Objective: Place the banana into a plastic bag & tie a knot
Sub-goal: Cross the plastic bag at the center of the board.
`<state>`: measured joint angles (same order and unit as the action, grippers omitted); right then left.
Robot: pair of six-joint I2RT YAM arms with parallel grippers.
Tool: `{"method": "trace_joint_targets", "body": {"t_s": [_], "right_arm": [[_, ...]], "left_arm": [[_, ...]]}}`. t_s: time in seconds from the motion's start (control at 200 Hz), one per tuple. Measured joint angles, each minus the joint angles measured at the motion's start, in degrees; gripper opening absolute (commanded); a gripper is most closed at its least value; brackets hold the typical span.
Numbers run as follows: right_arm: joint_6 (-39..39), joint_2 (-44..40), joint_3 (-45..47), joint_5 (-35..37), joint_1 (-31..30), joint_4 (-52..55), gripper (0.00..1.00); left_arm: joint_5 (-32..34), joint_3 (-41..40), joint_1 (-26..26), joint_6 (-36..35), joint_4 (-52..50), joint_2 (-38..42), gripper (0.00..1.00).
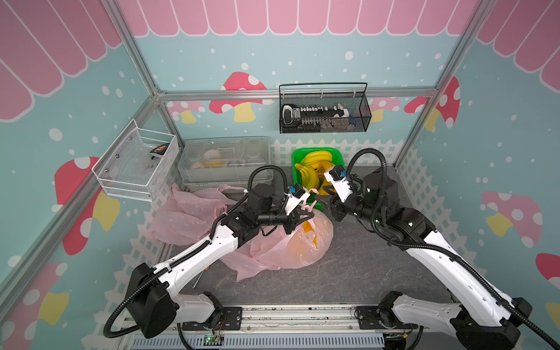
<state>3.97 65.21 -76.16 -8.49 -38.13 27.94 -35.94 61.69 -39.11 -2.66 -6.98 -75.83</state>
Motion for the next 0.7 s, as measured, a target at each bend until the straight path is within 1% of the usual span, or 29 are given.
{"method": "trace_joint_targets", "body": {"t_s": [0.045, 0.135, 0.285, 0.36, 0.59, 0.701], "right_arm": [[0.0, 0.7, -0.2, -0.1, 0.0, 0.1, 0.40], [0.3, 1.5, -0.4, -0.3, 0.0, 0.3, 0.34], [0.5, 1.8, -0.7, -1.0, 0.0, 0.4, 0.15], [1.1, 1.8, -0.8, -0.9, 0.0, 0.6, 0.09], [1.9, 0.7, -0.1, 2.5, -0.1, 1.8, 0.00], [2.9, 0.1, 0.7, 3.7, -0.2, 2.6, 0.00]], "left_arm": [[-0.2, 0.0, -0.2, -0.4, 0.0, 0.1, 0.00], [-0.5, 0.0, -0.7, -1.0, -0.3, 0.2, 0.00], [-0.7, -0.1, -0.8, -1.6, -0.7, 0.2, 0.00], [-0.5, -0.1, -0.8, -1.7, -0.8, 0.3, 0.00], [0.0, -1.6, 1.0, 0.6, 1.9, 1.7, 0.05], [-0.1, -2.4, 1.7, 2.0, 4.0, 2.6, 0.05]]}}
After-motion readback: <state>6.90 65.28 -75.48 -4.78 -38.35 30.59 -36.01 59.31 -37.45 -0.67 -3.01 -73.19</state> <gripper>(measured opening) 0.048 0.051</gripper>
